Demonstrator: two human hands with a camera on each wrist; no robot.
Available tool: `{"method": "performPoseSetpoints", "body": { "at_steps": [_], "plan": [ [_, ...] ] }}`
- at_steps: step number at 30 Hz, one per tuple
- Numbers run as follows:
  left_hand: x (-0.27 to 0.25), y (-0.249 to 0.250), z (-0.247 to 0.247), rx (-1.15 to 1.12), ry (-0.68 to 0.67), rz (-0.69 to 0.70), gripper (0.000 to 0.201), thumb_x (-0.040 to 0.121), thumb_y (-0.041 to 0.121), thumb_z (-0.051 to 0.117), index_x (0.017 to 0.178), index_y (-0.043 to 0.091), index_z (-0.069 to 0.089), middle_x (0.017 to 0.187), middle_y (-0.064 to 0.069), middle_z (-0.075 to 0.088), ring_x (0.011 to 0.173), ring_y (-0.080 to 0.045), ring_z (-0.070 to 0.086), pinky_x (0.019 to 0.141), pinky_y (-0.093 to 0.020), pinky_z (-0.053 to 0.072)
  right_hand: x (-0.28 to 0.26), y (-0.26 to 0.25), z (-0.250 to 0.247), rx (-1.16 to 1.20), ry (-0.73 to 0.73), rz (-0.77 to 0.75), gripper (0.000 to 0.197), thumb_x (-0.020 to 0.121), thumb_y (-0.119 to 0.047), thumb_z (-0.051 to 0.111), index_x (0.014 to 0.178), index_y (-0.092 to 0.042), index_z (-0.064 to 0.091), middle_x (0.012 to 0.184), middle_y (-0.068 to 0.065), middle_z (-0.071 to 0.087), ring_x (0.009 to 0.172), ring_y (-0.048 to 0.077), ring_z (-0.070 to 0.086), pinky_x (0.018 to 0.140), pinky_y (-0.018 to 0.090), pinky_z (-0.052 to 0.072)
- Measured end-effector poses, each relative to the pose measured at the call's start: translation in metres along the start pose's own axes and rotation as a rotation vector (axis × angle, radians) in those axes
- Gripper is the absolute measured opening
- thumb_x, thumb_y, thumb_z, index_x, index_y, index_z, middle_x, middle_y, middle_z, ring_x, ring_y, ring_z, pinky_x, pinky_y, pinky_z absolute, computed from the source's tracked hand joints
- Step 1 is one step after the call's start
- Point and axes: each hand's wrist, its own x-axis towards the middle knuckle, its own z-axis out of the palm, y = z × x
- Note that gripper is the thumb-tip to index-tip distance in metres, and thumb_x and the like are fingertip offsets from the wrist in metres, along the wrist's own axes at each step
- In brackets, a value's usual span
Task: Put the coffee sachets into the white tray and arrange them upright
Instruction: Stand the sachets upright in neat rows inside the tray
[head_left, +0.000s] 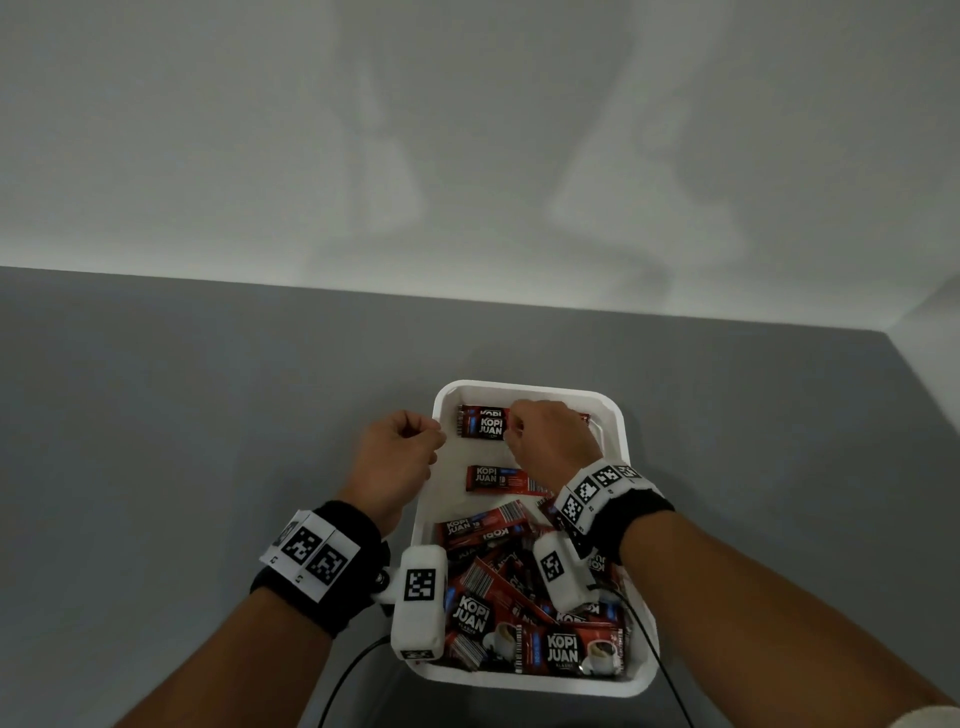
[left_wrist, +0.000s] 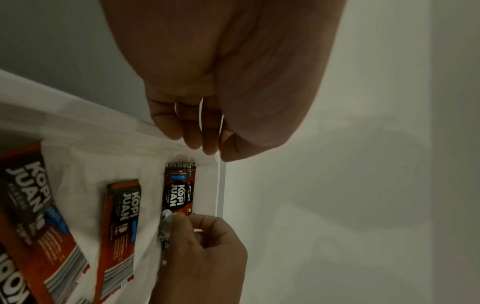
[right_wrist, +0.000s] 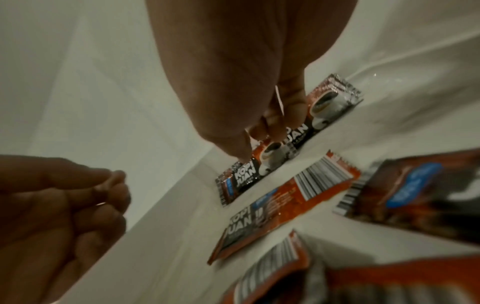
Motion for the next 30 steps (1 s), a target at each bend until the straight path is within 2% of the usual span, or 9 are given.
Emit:
{"method": "performPoseSetpoints", "body": {
  "at_steps": [4,6,8,11,15,22,26,28,30],
  "plan": [
    [-0.002,0.001,0.002,0.020,-0.021,0.010,0.005,0.094,0.005,0.063,0.090,0.008,0.064,0.084,-0.007,0.060,0.071,-0.015,0.054,0.062,-0.027,0.045,-0.022,0.005,0.005,-0.078,-0.142,-0.130,0.025,0.097,-0.034,0.051,0.095,-0.014,0.066,0.101,-0.002,0.061,0.099,0.019,0.055,0.093,0.040,0.050],
    [-0.002,0.001,0.002,0.036,-0.026,0.013,0.006,0.093,0.006,0.063,0.089,0.010,0.064,0.085,-0.006,0.061,0.072,-0.015,0.055,0.063,-0.027,0.045,-0.027,0.007,0.012,-0.149,-0.200,-0.152,0.043,0.096,-0.051,0.045,0.114,-0.017,0.063,0.120,0.000,0.056,0.114,0.023,0.049,0.104,0.045,0.043],
    [-0.002,0.002,0.004,0.055,-0.032,0.013,0.006,0.093,0.007,0.064,0.089,0.012,0.065,0.086,-0.005,0.062,0.074,-0.015,0.055,0.064,-0.028,0.045,-0.028,0.008,0.017,-0.161,-0.229,-0.132,0.063,0.092,-0.066,0.036,0.129,-0.020,0.057,0.135,-0.001,0.049,0.124,0.024,0.044,0.109,0.047,0.039],
    [-0.002,0.002,0.004,0.084,-0.031,0.010,0.007,0.092,0.006,0.064,0.090,0.013,0.065,0.086,-0.004,0.063,0.075,-0.016,0.056,0.066,-0.029,0.045,-0.027,0.005,0.020,-0.174,-0.208,-0.126,0.062,0.095,-0.063,0.040,0.139,-0.019,0.049,0.142,-0.001,0.043,0.130,0.024,0.041,0.111,0.044,0.038],
    [-0.002,0.003,0.005,0.106,-0.041,0.013,0.008,0.092,0.005,0.063,0.092,0.012,0.065,0.085,-0.003,0.061,0.074,-0.015,0.055,0.064,-0.028,0.045,-0.024,0.003,0.017,-0.203,-0.203,-0.127,0.059,0.097,-0.054,0.043,0.143,-0.018,0.045,0.144,0.000,0.043,0.133,0.025,0.039,0.115,0.045,0.033],
    [-0.002,0.003,0.004,0.123,-0.053,0.006,0.010,0.092,0.003,0.062,0.093,0.013,0.065,0.086,-0.003,0.061,0.075,-0.015,0.055,0.064,-0.026,0.044,-0.029,0.009,0.003,-0.108,-0.213,-0.117,0.049,0.097,-0.048,0.047,0.138,-0.019,0.051,0.133,0.001,0.047,0.126,0.026,0.042,0.109,0.041,0.038],
    [-0.006,0.006,0.004,0.189,-0.070,0.034,0.010,0.092,0.005,0.061,0.094,0.014,0.065,0.086,-0.002,0.062,0.075,-0.015,0.056,0.062,-0.025,0.044,-0.037,0.021,-0.025,0.020,-0.317,-0.007,0.051,0.095,-0.030,0.058,0.145,-0.025,0.049,0.137,0.002,0.050,0.129,0.020,0.045,0.106,0.036,0.042],
    [-0.007,0.009,0.007,0.321,-0.088,0.098,0.012,0.092,0.006,0.061,0.095,0.016,0.066,0.086,0.003,0.065,0.071,-0.009,0.057,0.058,-0.019,0.042,-0.043,0.024,-0.040,-0.035,-0.374,0.040,0.045,0.092,-0.026,0.062,0.136,-0.020,0.056,0.132,0.004,0.057,0.117,0.020,0.057,0.096,0.033,0.052],
    [-0.008,0.013,0.013,0.535,-0.157,0.174,0.015,0.092,0.009,0.060,0.100,0.020,0.068,0.095,0.007,0.068,0.079,-0.003,0.060,0.061,-0.012,0.042,-0.052,0.022,-0.048,-0.132,-0.437,0.050,0.041,0.091,-0.033,0.065,0.128,-0.015,0.060,0.122,0.006,0.062,0.104,0.022,0.065,0.088,0.037,0.057]
  ]
}}
